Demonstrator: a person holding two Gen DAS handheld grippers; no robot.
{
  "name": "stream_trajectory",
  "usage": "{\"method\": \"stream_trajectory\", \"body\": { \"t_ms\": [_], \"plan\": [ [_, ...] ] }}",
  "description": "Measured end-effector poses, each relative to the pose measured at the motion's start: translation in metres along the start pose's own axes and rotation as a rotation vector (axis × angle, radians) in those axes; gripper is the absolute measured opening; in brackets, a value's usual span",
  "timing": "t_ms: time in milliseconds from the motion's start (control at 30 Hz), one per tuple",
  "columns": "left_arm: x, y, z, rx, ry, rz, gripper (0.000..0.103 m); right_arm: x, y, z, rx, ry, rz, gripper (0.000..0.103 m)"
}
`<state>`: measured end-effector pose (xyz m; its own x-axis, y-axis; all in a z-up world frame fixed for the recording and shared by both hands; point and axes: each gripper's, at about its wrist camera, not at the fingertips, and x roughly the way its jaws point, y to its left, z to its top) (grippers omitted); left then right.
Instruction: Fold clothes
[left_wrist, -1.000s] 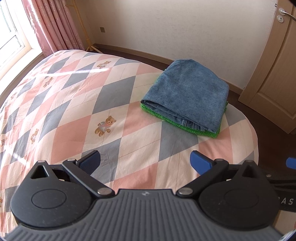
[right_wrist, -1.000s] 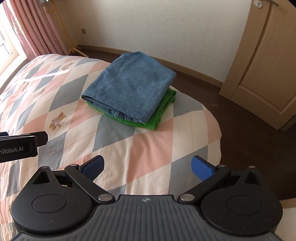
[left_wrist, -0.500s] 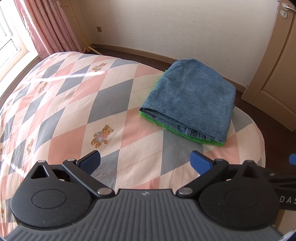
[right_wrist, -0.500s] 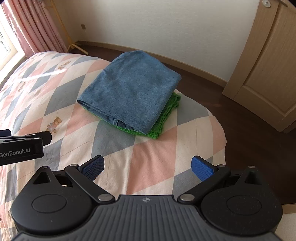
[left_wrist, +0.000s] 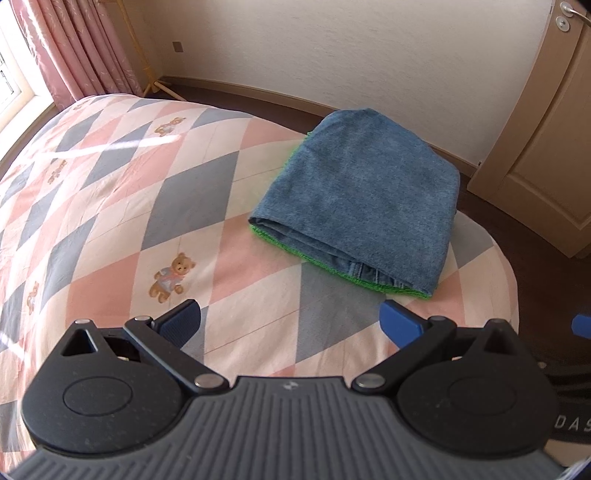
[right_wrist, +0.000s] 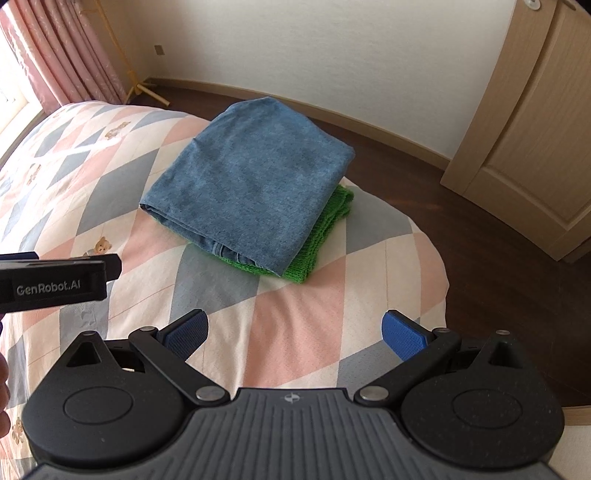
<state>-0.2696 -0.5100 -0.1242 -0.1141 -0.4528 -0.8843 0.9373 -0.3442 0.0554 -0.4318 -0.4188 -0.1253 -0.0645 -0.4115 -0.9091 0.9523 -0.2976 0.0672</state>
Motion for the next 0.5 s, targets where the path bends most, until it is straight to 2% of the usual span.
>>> {"method": "stream_trajectory", "body": {
  "t_ms": [233, 500],
  "plan": [
    [-0.012, -0.006, -0.002, 0.009, -0.021, 0.004, 0.102, -0.017, -0.005, -0.008, 0.006, -0.029, -0.005, 0.103],
    [-0.047, -0.013, -0.017, 0.011, -0.07, 0.007, 0.102, -0.053, -0.011, -0.028, 0.004, -0.087, -0.009, 0.103]
  ]
}}
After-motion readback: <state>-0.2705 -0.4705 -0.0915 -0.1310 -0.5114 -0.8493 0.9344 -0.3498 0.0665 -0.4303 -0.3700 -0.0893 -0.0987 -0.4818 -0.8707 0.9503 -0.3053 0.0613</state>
